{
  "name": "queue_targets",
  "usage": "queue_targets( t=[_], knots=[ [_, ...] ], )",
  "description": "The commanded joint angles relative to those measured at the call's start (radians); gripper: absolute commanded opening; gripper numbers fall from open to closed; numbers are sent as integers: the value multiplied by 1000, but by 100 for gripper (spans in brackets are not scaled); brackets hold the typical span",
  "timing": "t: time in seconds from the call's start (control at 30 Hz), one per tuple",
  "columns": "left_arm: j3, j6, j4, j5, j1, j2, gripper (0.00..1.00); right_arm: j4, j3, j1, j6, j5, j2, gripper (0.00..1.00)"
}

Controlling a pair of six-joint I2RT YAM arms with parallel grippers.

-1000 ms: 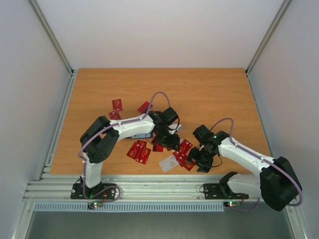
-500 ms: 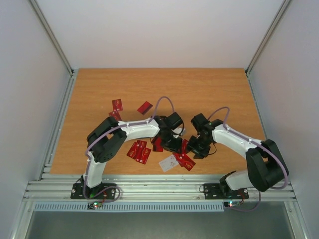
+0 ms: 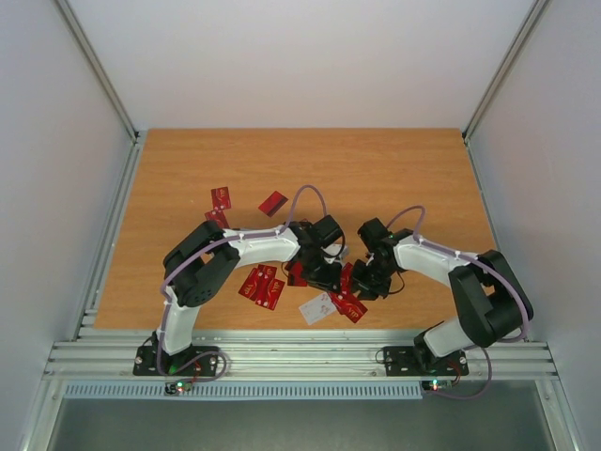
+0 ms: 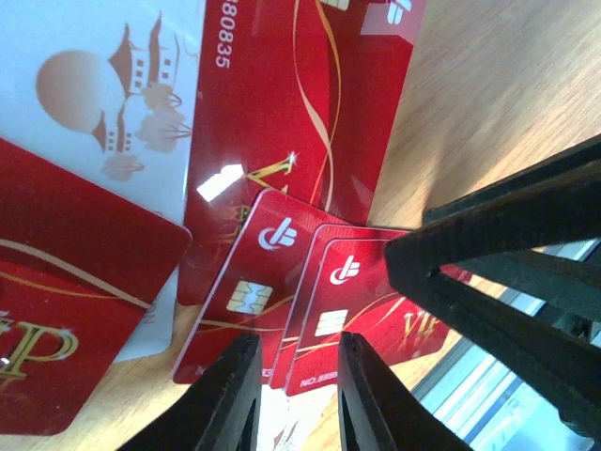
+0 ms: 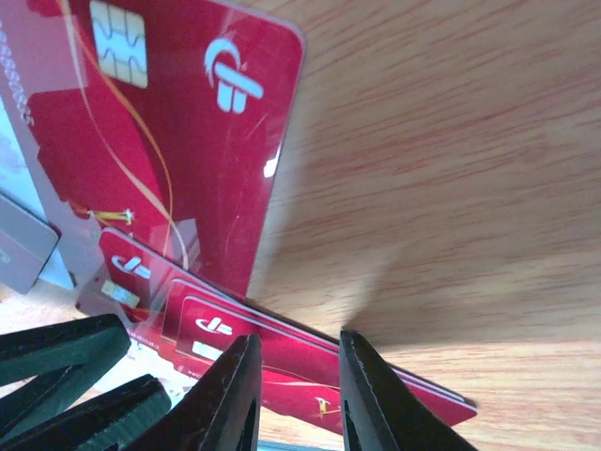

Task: Put the credit cards into the card holder

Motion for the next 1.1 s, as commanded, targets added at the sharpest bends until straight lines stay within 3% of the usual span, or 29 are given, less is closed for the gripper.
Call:
queue_targets(
  t=[0.0, 0.43, 0.63, 0.93, 1.07],
  knots=[
    [-8, 19, 39, 34, -6, -11, 25, 63, -73, 3, -11, -21, -6, 25],
    [-54, 37, 89, 118, -12, 13, 24, 87, -131, 101, 97, -122, -90, 25],
    [-93, 55, 98, 138, -22, -4, 24, 5, -95, 106, 106, -103, -163, 27],
    [-150, 65, 109, 155, -25, -26, 24, -145, -81, 106, 55, -117, -207, 40],
    [-145, 88, 95, 162, -25, -23, 24, -121, -112, 106, 46, -143, -192, 49]
  ],
)
